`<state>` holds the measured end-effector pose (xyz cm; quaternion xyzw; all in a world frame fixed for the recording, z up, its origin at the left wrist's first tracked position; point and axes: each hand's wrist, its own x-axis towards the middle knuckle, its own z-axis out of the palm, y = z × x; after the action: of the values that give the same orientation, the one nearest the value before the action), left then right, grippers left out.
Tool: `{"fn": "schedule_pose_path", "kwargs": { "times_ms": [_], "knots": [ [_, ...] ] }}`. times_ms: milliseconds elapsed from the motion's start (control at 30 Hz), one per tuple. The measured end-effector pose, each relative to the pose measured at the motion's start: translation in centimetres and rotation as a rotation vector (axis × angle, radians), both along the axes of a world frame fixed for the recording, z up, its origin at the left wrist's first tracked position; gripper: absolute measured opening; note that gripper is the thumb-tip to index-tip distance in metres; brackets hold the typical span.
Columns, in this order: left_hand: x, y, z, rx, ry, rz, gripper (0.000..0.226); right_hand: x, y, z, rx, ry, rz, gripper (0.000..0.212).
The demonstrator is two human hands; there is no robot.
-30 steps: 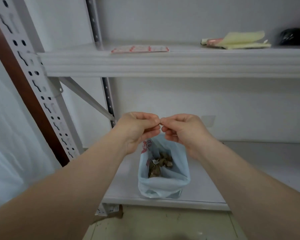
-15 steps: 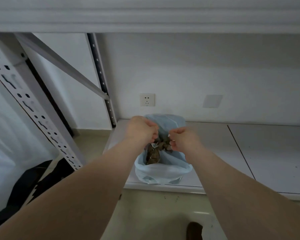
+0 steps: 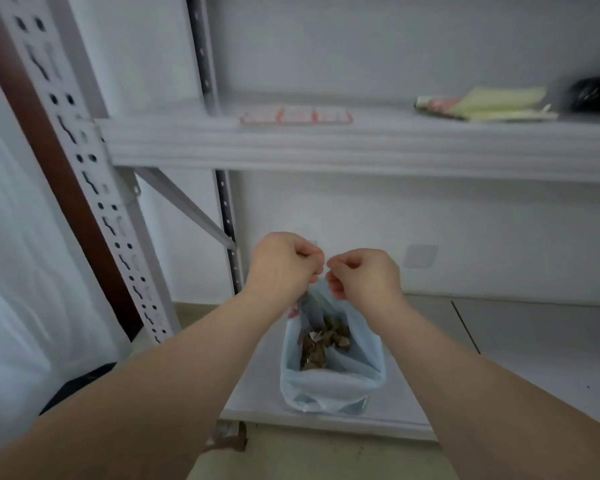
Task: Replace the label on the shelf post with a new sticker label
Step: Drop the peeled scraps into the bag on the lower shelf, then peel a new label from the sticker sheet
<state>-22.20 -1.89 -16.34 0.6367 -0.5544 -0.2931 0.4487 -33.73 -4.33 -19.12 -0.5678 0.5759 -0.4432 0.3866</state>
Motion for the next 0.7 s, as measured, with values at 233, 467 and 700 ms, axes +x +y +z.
{"fn": "schedule_pose_path", "kwargs": {
  "times_ms": [233,467,700],
  "knots": [
    [2.1,4.5,10.2,-0.566,-0.327,0.119,0.025,2.3,4.4,11.3,-0.522,0.286,-0.005,0.043],
    [4.5,1.1,13.6,-0.511,-0.799,0.165,0.045,1.8,2.8,16.5,-0.749,0.579,-0.203,0.018],
    [4.9,-1.3,12.3,-0.265,-0.988,0.071,0.039,0.6,0.2,16.8,-0.424,0.699,-0.098,0.042]
  ]
}}
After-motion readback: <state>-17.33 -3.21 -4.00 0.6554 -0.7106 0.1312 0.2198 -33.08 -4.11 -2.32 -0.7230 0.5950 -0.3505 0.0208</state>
